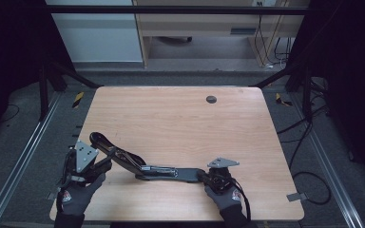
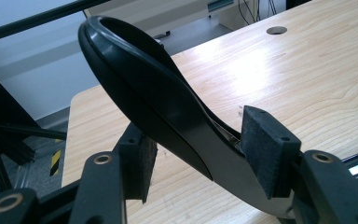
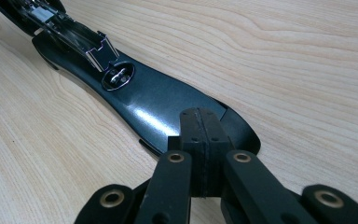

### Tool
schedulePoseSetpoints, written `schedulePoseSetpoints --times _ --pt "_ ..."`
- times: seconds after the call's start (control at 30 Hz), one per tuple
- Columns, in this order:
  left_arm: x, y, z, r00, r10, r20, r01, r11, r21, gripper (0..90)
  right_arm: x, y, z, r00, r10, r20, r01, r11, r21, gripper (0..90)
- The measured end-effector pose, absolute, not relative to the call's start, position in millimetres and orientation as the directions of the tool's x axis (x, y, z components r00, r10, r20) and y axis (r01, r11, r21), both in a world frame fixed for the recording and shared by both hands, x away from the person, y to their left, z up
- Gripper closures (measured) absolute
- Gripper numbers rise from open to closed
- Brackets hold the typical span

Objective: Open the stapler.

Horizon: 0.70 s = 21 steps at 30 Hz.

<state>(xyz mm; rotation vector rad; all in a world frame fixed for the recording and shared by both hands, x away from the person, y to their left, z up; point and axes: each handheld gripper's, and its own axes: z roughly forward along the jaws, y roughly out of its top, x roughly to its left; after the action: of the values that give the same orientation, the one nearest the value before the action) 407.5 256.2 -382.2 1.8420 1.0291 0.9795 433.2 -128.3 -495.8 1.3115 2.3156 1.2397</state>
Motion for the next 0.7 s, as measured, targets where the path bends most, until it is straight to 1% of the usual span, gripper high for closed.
schedulePoseSetpoints --times 0.4,0.7 --pt "407 266 -387 0.363 0.906 0.217 0.301 -0.334 0.893 43.3 435 -128 -496 -0.582 0.786 0.210 0.610 0.251 0.751 90.0" --pt "408 271 -388 0.370 0.903 0.219 0.300 -0.340 0.891 40.8 435 -128 -496 -0.582 0.786 0.208 0.608 0.250 0.754 90.0"
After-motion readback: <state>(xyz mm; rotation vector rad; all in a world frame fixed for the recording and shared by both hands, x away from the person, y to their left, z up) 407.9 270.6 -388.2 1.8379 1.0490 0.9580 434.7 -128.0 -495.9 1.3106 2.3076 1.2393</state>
